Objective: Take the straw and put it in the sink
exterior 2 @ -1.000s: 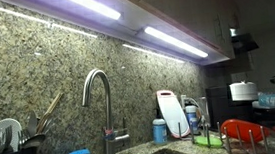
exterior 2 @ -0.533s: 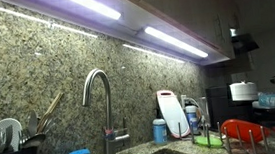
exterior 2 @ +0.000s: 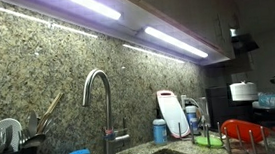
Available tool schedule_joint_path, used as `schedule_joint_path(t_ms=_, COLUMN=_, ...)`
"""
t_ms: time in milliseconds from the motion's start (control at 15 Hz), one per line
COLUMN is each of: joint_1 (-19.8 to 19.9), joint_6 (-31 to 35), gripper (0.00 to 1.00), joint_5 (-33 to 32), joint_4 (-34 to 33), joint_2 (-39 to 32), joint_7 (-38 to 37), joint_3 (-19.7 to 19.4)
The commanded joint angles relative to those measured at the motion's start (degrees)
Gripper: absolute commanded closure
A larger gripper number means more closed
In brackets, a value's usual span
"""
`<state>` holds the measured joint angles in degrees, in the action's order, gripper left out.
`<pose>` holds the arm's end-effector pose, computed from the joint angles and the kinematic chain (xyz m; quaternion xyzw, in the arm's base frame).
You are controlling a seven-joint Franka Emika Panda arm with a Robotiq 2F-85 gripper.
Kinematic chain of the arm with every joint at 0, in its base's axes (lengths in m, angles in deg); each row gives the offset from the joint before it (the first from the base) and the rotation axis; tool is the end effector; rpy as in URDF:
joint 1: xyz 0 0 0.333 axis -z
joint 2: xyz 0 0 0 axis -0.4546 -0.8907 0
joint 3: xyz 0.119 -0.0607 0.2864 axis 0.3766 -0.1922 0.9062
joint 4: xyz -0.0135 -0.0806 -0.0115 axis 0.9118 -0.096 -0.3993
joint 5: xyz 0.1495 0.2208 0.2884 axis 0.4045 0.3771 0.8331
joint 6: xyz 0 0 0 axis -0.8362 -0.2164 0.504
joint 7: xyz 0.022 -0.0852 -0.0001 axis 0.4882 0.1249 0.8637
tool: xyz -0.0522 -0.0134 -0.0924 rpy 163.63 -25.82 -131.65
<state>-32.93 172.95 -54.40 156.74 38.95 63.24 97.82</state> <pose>0.4265 0.3287 0.5793 0.7513 0.4822 0.4201 0.1631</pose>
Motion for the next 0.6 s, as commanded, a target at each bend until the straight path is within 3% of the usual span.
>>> schedule_joint_path(t_ms=0, joint_1=0.07, joint_6=-2.79, gripper=0.00, joint_5=-3.68, joint_4=-9.87, joint_2=-8.18, joint_7=2.19, joint_3=2.88)
schedule_joint_path(t_ms=333, joint_1=-2.67, joint_6=-9.14, gripper=0.00, joint_5=-9.01, joint_4=-18.57, joint_2=-15.71, joint_7=2.29, joint_3=8.13)
schedule_joint_path(t_ms=400, joint_1=-7.52, joint_6=-11.43, gripper=0.00, joint_5=-9.97, joint_4=-19.68, joint_2=-16.66, joint_7=2.41, joint_3=4.90)
schedule_joint_path(t_ms=533, joint_1=-10.80, joint_6=-14.34, gripper=0.00, joint_5=-11.31, joint_4=-21.46, joint_2=-18.25, joint_7=1.99, joint_3=4.20)
